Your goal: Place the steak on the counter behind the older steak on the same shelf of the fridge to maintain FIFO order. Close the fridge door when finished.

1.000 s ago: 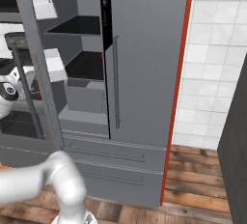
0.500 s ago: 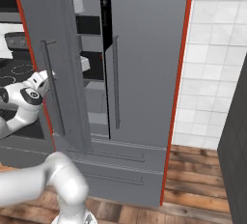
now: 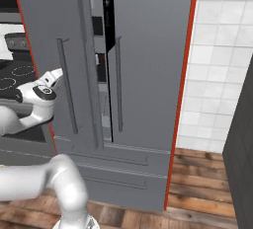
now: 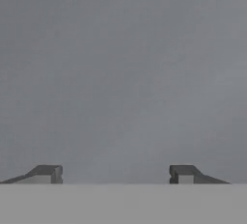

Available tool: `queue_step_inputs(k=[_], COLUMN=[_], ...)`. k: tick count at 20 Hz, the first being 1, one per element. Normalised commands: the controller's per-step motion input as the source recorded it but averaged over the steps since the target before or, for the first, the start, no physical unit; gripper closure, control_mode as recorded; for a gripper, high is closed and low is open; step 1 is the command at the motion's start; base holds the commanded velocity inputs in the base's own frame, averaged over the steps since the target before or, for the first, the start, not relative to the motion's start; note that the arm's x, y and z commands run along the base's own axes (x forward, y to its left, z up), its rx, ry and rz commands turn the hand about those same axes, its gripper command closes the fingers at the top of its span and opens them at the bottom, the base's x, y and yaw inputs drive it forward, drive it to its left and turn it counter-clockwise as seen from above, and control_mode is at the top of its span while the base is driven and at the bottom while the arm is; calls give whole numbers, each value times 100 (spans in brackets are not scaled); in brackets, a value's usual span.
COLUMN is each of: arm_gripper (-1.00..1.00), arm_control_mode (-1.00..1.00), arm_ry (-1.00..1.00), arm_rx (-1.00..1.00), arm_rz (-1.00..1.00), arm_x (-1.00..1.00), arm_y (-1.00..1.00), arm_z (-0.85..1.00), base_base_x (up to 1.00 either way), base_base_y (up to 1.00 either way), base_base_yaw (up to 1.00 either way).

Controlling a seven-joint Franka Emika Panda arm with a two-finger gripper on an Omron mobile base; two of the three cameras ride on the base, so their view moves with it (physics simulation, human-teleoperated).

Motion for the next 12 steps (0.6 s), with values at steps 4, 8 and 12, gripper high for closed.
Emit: queue_step_inputs(k=[4,8,12], arm_gripper=[-100,-100,-100], arm_control_mode=[-100,-100,-100], arm_ry=[0,0,0], arm_rx=[4,3,3], arm_rz=[-2,-1,-2], arm_x=[59,58,53], arm_y=[-26,-22,-21], arm_z=[8,3,1], base_base_x=[0,0,0], base_base_y=[0,0,0], base_base_yaw=[0,0,0])
